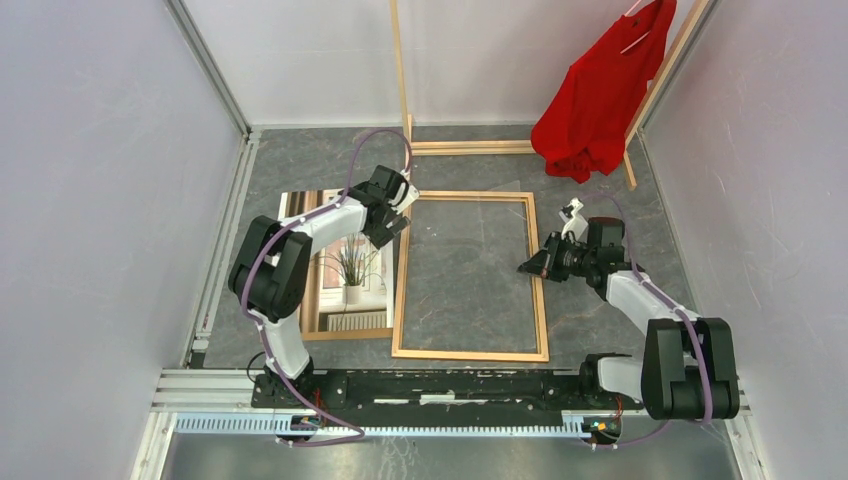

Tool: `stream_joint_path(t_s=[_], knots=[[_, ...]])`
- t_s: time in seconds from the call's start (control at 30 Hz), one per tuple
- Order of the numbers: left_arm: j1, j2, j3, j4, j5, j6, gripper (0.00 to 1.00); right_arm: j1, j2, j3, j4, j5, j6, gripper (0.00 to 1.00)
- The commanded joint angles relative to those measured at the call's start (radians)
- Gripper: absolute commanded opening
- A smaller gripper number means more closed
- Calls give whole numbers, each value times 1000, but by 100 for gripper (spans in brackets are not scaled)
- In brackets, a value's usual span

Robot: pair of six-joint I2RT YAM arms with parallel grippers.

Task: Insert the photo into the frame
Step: Place the photo frame item in the photo frame.

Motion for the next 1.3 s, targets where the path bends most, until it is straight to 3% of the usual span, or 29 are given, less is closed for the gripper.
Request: stream_joint_path(t_s=[0.0, 0.47, 0.8, 1.1, 1.27], knots=[[-18, 9, 16, 36, -4, -50, 100, -38, -36, 34, -45, 13, -49, 0], [-44, 19, 30, 39, -13, -52, 100, -49, -41, 51, -65, -15, -60, 0], [-66, 37, 8, 54, 30, -89, 100, -49, -33, -13, 42, -45, 26, 0], [-67, 55, -11, 53, 85, -115, 100, -49, -81, -130, 293, -61, 154, 0], [-67, 57, -13, 56, 90, -116, 98, -50, -84, -139, 293, -45, 147, 0]])
